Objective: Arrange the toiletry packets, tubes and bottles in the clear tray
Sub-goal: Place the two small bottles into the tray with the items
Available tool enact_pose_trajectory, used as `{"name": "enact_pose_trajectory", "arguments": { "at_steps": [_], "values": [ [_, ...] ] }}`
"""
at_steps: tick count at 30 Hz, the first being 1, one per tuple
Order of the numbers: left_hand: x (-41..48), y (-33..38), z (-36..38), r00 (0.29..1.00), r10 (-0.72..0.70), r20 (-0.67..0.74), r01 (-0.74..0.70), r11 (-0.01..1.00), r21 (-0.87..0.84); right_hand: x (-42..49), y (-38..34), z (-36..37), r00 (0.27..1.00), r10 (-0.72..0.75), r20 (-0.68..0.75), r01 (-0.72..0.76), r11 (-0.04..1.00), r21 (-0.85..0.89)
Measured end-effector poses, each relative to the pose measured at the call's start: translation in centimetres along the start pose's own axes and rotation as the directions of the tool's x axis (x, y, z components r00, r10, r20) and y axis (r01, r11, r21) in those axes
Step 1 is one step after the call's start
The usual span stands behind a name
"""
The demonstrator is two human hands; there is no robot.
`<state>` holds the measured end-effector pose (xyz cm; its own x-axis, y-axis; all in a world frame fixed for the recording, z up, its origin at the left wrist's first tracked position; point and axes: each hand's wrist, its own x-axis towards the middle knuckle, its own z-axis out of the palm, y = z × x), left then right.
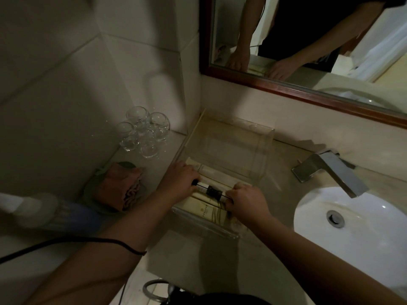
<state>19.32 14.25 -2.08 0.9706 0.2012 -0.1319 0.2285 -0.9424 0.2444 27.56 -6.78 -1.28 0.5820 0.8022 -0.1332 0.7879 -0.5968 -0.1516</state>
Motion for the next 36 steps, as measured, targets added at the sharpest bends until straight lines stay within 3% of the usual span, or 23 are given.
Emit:
{"name": "enact_pose_trajectory", "arguments": {
  "at_steps": [4, 7, 10, 13, 16, 20, 23, 30, 36],
  "values": [
    [0.0, -0.3, -0.1, 1.0, -0.014, 0.016, 0.015, 0.999, -0.051, 0.0, 0.0, 0.0, 1.0, 0.017, 0.013, -0.018, 1.0, 0.017],
    [-0.4, -0.3, -0.2, 0.996, -0.092, -0.014, 0.087, 0.978, -0.188, -0.4, 0.3, -0.2, 0.997, 0.08, -0.004, -0.079, 0.99, 0.117],
    [-1.7, -0.5, 0.2, 0.95, -0.289, -0.115, 0.232, 0.905, -0.357, -1.7, 1.0, -0.4, 0.964, 0.262, -0.052, -0.233, 0.92, 0.316],
    [-3.2, -0.7, 0.6, 0.887, -0.456, -0.073, 0.367, 0.792, -0.488, -3.7, 2.1, -0.2, 0.89, 0.451, -0.062, -0.368, 0.793, 0.486],
    [-4.2, -0.7, 0.7, 0.826, -0.559, 0.071, 0.488, 0.646, -0.587, -5.2, 3.1, 0.6, 0.826, 0.553, 0.111, -0.507, 0.642, 0.574],
    [-5.2, -1.1, 0.7, 0.793, -0.582, 0.177, 0.542, 0.544, -0.64, -6.1, 3.4, 2.0, 0.767, 0.504, 0.397, -0.637, 0.524, 0.566],
    [-5.5, -1.6, 0.9, 0.789, -0.596, 0.149, 0.527, 0.532, -0.663, -6.1, 2.8, 2.3, 0.767, 0.467, 0.44, -0.641, 0.568, 0.516],
    [-5.6, -1.3, 1.3, 0.758, -0.641, 0.121, 0.508, 0.464, -0.726, -5.9, 2.0, 1.8, 0.802, 0.477, 0.36, -0.597, 0.617, 0.514],
    [-5.5, -0.7, 1.4, 0.758, -0.646, 0.09, 0.449, 0.415, -0.791, -6.2, 2.1, 1.5, 0.827, 0.495, 0.267, -0.548, 0.598, 0.585]
  ]
}}
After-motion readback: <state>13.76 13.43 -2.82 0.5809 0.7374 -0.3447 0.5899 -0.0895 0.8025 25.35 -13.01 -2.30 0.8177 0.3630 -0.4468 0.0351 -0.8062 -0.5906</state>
